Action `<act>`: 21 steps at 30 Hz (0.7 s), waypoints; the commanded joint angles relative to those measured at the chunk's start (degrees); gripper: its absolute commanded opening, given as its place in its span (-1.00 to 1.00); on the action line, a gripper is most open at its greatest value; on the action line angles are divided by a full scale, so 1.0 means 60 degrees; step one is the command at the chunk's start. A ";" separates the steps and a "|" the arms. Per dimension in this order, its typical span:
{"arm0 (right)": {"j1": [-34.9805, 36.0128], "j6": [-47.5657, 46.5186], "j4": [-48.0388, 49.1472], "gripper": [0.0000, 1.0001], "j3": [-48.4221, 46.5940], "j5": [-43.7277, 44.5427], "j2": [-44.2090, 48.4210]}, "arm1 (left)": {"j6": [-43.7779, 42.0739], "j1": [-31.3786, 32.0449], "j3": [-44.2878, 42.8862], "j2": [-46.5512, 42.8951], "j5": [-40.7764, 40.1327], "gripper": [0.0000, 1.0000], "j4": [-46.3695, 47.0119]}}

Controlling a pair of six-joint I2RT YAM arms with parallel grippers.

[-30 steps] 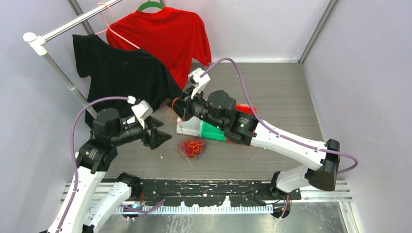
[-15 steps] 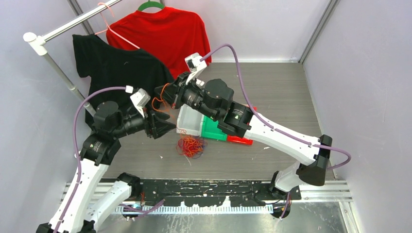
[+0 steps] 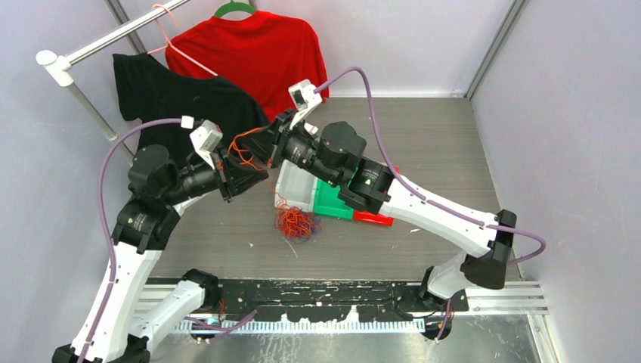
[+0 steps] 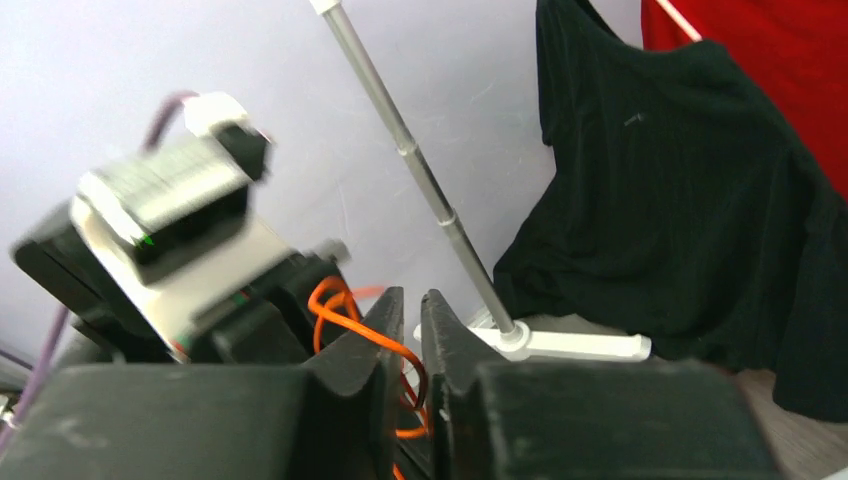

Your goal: Untangle the cables

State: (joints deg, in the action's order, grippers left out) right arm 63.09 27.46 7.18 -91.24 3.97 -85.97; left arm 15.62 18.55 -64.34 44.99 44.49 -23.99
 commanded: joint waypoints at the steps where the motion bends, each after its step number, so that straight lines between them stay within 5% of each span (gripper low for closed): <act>1: -0.0022 -0.0235 0.0783 -0.57 0.0909 -0.0254 0.1038 | -0.0456 0.0014 -0.0874 -0.0118 -0.0422 -1.00 -0.0133; 5: -0.0303 -0.0063 0.0926 -0.28 0.1667 -0.0577 0.1676 | -0.0819 0.0005 -0.1139 -0.0149 -0.1106 -1.00 -0.0300; 7: -0.0510 0.0033 0.0976 0.14 0.2069 -0.0899 0.2004 | -0.0965 0.0014 -0.1238 -0.0176 -0.1434 -1.00 -0.0329; 10: -0.0802 -0.0243 0.1340 0.46 0.3118 -0.1907 0.2572 | -0.1120 0.0019 -0.1495 -0.0182 -0.1752 -1.00 -0.0332; 21: -0.0949 -0.1500 0.1376 0.63 0.4743 -0.3339 0.3218 | -0.0996 0.0016 -0.3630 0.0590 -0.2151 -1.00 -0.0823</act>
State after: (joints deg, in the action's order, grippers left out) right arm 57.49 20.97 11.99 -63.53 -12.27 -67.77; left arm 9.17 18.55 -80.64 47.33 33.87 -28.97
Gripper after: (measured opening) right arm 0.811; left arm 0.007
